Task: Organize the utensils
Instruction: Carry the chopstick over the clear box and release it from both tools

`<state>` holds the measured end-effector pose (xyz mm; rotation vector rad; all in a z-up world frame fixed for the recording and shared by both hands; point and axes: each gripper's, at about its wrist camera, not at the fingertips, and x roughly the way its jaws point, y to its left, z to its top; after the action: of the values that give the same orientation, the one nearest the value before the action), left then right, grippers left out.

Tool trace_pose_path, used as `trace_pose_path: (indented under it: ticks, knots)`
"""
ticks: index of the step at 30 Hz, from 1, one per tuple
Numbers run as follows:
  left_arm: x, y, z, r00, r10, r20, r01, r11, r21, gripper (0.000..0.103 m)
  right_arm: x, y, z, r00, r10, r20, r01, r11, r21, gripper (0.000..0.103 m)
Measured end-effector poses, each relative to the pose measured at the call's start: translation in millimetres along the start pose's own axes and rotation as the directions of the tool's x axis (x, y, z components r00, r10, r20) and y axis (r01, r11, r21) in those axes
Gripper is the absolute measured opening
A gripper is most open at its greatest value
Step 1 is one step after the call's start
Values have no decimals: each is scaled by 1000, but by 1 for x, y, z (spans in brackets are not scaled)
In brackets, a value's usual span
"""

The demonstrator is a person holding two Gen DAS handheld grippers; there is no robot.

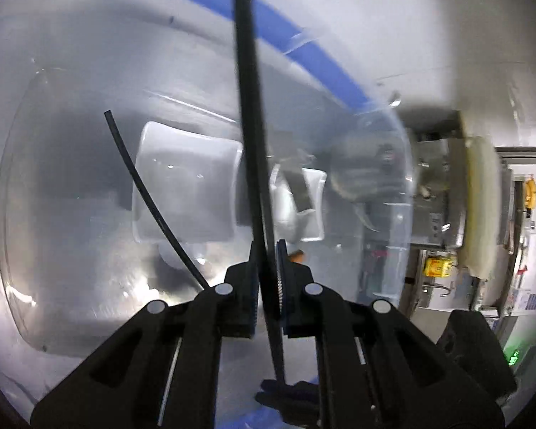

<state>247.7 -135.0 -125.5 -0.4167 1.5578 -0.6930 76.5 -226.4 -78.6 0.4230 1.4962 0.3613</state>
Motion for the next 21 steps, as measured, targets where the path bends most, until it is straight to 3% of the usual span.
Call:
trace_pose_path:
  ticks: [9,14,16,17,21]
  knots:
    - [27,16,6,984,175,-39,-173,984,43,8,52,-11,14,978,-51,-203,53,999,5,8]
    - [35,29,13,981,185,-53,-185,983,10,8,70,-23,14,974,-69,-218,82,995,53,12]
    - [27,30,13,982,183,-44,-182,983,26,10,67,-31,14,975,-56,-214,74,994,78,19]
    - [24,28,12,981,190,-36,-189,981,37,13,60,-33,11,981,-60,-186,78,993,89,23]
    - [-23,8,-3,980,177,90,-186,977,105,58,25,-25,4,990,-117,-75,121,992,45,23]
